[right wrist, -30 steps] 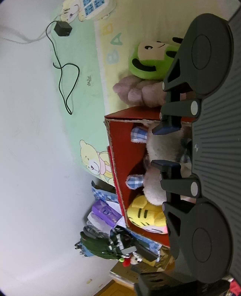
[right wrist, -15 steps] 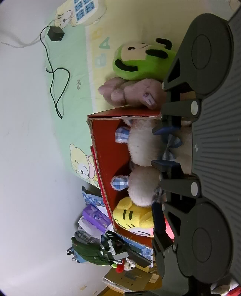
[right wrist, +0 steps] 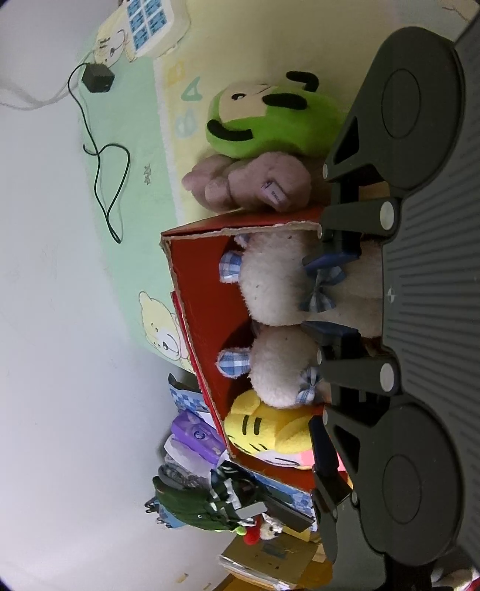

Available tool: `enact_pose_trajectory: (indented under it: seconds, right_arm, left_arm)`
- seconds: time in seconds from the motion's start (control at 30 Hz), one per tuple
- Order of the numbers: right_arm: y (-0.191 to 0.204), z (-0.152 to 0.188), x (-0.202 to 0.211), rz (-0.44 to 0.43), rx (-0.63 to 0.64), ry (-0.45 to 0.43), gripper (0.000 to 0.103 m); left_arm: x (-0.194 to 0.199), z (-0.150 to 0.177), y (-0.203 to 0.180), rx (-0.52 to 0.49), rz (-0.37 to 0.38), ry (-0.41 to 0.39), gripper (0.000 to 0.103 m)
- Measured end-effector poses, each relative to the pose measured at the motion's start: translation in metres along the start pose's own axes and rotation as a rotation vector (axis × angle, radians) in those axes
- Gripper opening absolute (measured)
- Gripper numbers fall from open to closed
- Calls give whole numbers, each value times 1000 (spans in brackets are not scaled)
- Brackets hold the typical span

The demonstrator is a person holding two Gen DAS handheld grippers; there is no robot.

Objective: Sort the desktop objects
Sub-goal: 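Raise the open right tool out of the red box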

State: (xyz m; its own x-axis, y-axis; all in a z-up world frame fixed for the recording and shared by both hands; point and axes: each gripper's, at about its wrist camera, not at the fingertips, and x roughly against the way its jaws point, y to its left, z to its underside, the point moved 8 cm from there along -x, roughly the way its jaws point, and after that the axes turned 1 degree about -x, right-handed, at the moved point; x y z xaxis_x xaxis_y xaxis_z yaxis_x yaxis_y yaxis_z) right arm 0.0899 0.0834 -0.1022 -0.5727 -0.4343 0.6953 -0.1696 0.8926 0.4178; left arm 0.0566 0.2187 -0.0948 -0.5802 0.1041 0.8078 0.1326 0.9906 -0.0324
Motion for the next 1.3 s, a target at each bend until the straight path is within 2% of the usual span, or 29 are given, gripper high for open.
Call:
enact_pose_trajectory:
  seconds: [0.47, 0.73, 1.3]
  right_arm:
    - [1, 5, 6, -8, 12, -13, 35]
    - [-5, 5, 9, -77, -15, 17, 34]
    - [-10, 7, 14, -188, 37, 55, 27]
  left_arm:
    - [2, 4, -1, 8, -35, 7, 96]
    - [1, 5, -3, 31, -96, 19, 99]
    - [9, 12, -16, 81, -228, 30, 99]
